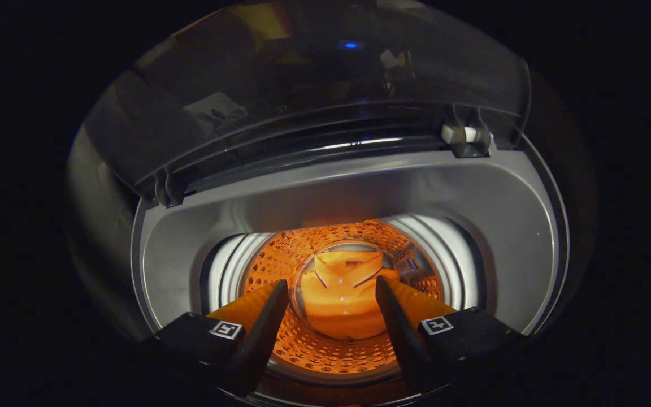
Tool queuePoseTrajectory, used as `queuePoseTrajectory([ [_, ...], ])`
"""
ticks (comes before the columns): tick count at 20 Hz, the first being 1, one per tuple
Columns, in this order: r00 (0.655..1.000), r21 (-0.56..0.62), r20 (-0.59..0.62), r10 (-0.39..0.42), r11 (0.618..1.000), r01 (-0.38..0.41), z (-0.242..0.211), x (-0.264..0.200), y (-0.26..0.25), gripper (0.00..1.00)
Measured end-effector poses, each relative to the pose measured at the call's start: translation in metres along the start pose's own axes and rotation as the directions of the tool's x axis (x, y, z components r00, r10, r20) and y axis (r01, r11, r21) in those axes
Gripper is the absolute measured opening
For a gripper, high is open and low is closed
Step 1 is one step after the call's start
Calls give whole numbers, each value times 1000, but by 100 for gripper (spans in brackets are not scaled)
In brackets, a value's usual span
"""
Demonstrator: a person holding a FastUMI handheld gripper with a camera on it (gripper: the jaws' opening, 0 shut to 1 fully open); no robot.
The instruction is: Put the clothes into the washing machine and then close the washing machine lid.
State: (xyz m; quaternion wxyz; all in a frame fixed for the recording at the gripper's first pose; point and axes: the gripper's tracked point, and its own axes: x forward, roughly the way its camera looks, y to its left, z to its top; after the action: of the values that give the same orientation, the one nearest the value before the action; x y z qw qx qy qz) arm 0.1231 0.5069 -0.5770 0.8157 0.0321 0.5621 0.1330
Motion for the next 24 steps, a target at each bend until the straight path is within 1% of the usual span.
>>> queuePoseTrajectory([
  [6,1000,1,4,21,1000,-21,-4,-10,6,99],
  [14,993,-41,94,72,997,-68,5,-51,26,99],
  [18,986,-46,143,81,996,-75,12,-73,32,99],
  [21,969,-44,226,95,995,-87,26,-103,38,99],
  [24,937,-69,328,116,993,-99,52,-143,45,99],
])
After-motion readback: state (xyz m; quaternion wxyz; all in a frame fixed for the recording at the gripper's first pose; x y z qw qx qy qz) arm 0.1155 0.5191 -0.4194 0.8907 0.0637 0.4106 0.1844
